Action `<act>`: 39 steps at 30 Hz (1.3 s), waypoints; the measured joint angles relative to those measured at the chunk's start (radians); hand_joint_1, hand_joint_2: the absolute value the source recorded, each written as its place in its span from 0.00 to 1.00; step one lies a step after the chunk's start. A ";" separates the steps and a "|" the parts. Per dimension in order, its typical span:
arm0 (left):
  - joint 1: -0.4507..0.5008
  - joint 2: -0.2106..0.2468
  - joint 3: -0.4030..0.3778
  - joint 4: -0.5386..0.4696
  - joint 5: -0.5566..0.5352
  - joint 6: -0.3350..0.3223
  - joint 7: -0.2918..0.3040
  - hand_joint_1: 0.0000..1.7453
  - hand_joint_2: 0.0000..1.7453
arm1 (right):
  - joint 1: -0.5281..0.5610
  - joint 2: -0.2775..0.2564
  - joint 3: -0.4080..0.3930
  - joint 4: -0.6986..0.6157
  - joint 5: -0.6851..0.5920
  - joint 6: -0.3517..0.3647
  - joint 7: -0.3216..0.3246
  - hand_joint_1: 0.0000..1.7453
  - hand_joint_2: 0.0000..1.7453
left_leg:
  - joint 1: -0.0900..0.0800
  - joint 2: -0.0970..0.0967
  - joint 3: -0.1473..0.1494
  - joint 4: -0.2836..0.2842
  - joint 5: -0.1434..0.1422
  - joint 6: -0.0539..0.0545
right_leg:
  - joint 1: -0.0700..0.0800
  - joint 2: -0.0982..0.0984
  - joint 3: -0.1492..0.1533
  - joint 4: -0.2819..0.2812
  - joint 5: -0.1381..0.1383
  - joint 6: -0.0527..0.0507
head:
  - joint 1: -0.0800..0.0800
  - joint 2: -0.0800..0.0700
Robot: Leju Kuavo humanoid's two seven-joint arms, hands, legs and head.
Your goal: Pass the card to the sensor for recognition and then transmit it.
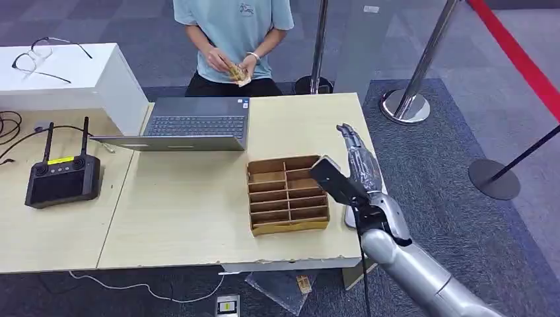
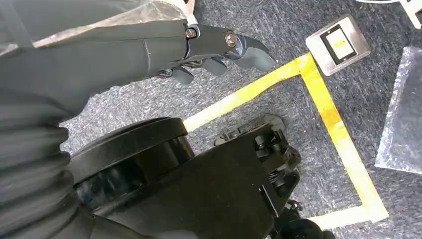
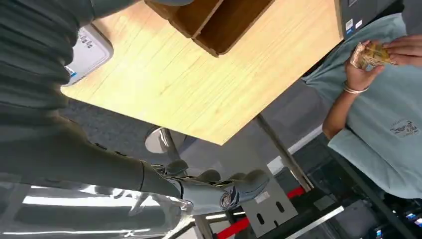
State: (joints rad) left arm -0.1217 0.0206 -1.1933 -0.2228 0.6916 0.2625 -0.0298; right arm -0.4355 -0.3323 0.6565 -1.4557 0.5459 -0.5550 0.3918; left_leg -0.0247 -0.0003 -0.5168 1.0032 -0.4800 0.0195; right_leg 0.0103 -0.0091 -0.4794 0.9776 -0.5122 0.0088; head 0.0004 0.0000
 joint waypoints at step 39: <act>0.000 0.000 0.000 0.000 0.000 -0.002 0.016 0.00 1.00 | -0.003 0.012 0.001 0.031 -0.069 -0.003 -0.050 0.00 1.00 | 0.000 0.000 0.000 0.000 0.000 0.000 | 0.000 0.000 0.000 0.000 0.000 0.000 | 0.000 0.000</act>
State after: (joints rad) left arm -0.1217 0.0210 -1.1933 -0.2228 0.6912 0.2602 -0.0137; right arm -0.4386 -0.3204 0.6573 -1.4244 0.4765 -0.5581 0.3422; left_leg -0.0247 -0.0004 -0.5169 1.0032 -0.4800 0.0196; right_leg 0.0103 -0.0091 -0.4791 0.9776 -0.5122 0.0088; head 0.0004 0.0000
